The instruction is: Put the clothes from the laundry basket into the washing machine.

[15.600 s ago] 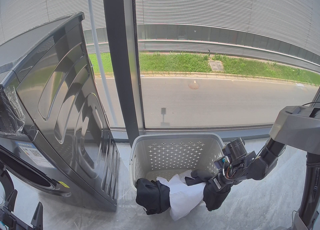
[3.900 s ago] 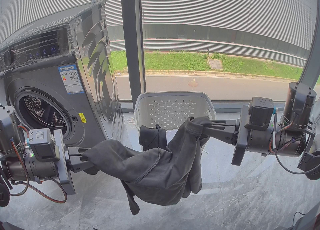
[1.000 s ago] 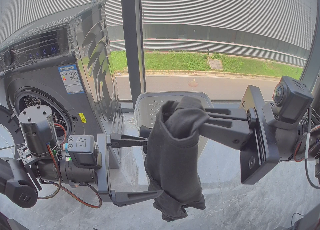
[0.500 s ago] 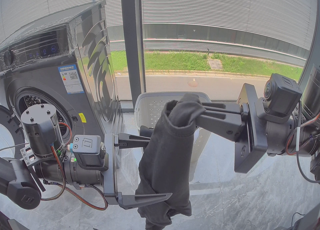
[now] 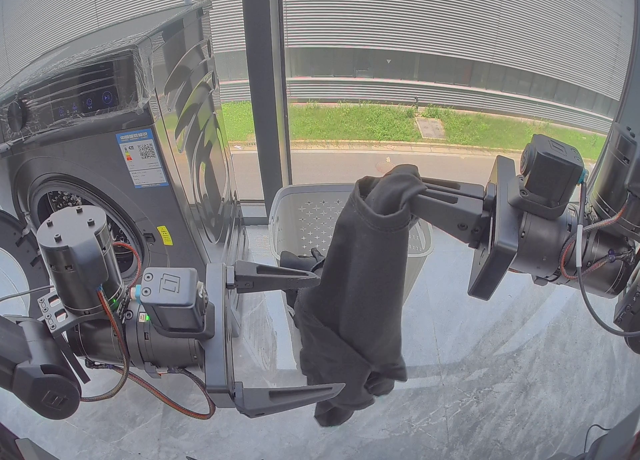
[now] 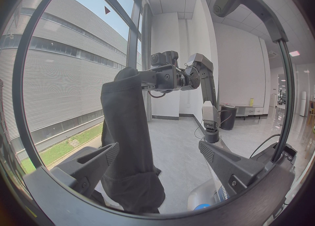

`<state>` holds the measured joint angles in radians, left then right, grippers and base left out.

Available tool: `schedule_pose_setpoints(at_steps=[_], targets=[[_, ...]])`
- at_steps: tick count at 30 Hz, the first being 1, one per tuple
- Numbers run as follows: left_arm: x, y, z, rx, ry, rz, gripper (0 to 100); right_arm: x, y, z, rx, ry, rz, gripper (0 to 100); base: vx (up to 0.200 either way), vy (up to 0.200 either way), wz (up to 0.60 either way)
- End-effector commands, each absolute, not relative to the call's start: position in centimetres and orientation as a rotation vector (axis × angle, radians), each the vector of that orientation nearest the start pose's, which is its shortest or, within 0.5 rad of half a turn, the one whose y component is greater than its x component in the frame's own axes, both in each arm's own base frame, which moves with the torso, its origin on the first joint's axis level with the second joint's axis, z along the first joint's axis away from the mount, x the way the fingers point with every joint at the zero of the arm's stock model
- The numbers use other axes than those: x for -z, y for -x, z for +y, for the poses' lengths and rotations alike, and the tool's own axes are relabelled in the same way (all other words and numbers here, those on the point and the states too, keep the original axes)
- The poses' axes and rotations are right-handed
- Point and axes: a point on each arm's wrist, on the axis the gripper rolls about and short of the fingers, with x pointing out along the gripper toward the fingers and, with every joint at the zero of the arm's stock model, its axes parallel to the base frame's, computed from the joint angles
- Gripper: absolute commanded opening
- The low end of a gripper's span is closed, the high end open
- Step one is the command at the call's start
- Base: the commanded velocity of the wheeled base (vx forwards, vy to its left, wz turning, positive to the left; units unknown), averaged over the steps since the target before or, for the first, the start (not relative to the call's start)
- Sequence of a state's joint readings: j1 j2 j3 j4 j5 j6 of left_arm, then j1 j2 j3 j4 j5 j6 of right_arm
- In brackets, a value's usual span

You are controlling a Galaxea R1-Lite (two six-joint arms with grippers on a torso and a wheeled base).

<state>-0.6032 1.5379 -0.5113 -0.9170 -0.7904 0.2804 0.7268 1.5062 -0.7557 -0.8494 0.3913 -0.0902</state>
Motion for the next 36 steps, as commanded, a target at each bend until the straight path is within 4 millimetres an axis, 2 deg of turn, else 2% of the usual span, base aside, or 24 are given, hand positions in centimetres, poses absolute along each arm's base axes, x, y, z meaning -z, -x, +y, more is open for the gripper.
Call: schedule_pose_setpoints(at_steps=[1,10,16,19,22,23,27,34,35,36], targets=[[-17.7,-19.0,-15.0,1.399,-0.221,-0.068,100,-24.7,-18.9,17.9,-1.111,0.061,-0.158,0,0.000,0.000,0.00],[-17.2,-19.3,-14.9,1.382,-0.219,-0.040,100,-25.0,-18.3,17.9,-1.138,0.058,-0.174,0,0.000,0.000,0.00],[-15.9,-20.9,-12.7,1.233,-0.212,0.039,100,-25.4,-18.1,17.8,-1.147,0.054,-0.200,0,0.000,0.000,0.00],[-15.8,-21.0,-12.4,1.220,-0.211,0.043,100,-25.5,-18.0,17.7,-1.145,0.054,-0.203,0,0.000,0.000,0.00],[-16.1,-21.0,-12.6,1.227,-0.212,0.026,100,-25.7,-17.9,17.6,-1.146,0.052,-0.211,0,0.000,0.000,0.00],[-16.4,-20.2,-13.7,1.283,-0.211,0.011,100,-25.7,-17.9,17.7,-1.148,0.052,-0.211,0,0.000,0.000,0.00],[-16.9,-19.2,-15.0,1.343,-0.179,-0.012,100,-25.9,-18.0,17.7,-1.147,0.051,-0.219,0,0.000,0.000,0.00],[-17.5,-19.2,-15.9,1.364,-0.141,-0.043,100,-26.0,-17.5,18.4,-1.178,0.046,-0.221,0,0.000,0.000,0.00],[-17.4,-19.2,-15.9,1.366,-0.140,-0.041,0,-26.0,-17.5,18.5,-1.179,0.045,-0.223,0,0.000,0.000,0.00],[-17.3,-19.2,-15.9,1.365,-0.140,-0.036,0,-26.1,-17.5,18.5,-1.180,0.045,-0.225,0,0.000,0.000,0.00]])
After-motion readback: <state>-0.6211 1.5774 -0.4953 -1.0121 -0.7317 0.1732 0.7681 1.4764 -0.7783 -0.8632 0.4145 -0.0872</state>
